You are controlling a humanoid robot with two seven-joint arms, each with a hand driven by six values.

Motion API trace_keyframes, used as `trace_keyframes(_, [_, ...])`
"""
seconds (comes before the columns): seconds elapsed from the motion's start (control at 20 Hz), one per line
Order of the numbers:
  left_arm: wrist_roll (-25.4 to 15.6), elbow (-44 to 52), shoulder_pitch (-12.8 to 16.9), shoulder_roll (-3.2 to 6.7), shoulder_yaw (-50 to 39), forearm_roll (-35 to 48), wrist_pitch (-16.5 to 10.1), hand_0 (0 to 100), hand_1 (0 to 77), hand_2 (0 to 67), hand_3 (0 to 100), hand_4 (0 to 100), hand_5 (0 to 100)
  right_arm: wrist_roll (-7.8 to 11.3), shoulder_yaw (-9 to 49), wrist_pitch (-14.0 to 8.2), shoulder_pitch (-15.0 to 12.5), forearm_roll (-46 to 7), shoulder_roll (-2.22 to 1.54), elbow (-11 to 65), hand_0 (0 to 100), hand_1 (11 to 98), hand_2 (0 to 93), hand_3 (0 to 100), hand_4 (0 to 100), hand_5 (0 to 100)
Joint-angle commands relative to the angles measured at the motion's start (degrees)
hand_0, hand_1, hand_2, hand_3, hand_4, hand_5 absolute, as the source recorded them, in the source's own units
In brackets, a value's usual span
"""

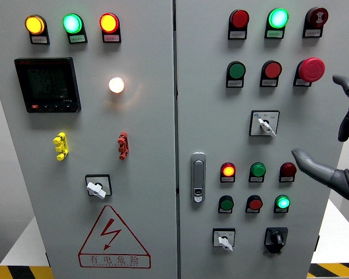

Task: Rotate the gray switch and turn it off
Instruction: 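Raise the right hand toward the white rotary switch below the buttons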

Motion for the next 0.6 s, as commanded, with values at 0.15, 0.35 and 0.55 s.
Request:
trace_keyframes(0.15, [0.0, 0.04, 0.0, -0.04, 0.0, 0.0, 0.05, 34, 0.0, 12.3, 22, 12, 12, -1.24, -0.63, 0.0, -0.03, 0.09, 0.0, -0.29, 0, 37.6, 11.4, 80, 87, 95])
trace_keyframes(0.35, [0.0, 0.04, 0.0, -0.04, 0.0, 0.0, 0.04, 34, 0.0, 12.3, 22, 12, 12, -4.84, -2.13, 0.09, 0.32, 0.44, 0.0, -1.6, 0, 37.3, 25.1, 79, 87, 95])
trace_keyframes(0.55, [0.0, 0.04, 0.0, -0.04, 0.0, 0.0, -0.04, 34, 0.0, 12.3, 22, 12, 12, -6.5, -3.1, 0.0, 0.5, 0.7, 0.0, -2.22, 0, 36.9, 34.7, 79, 87, 95])
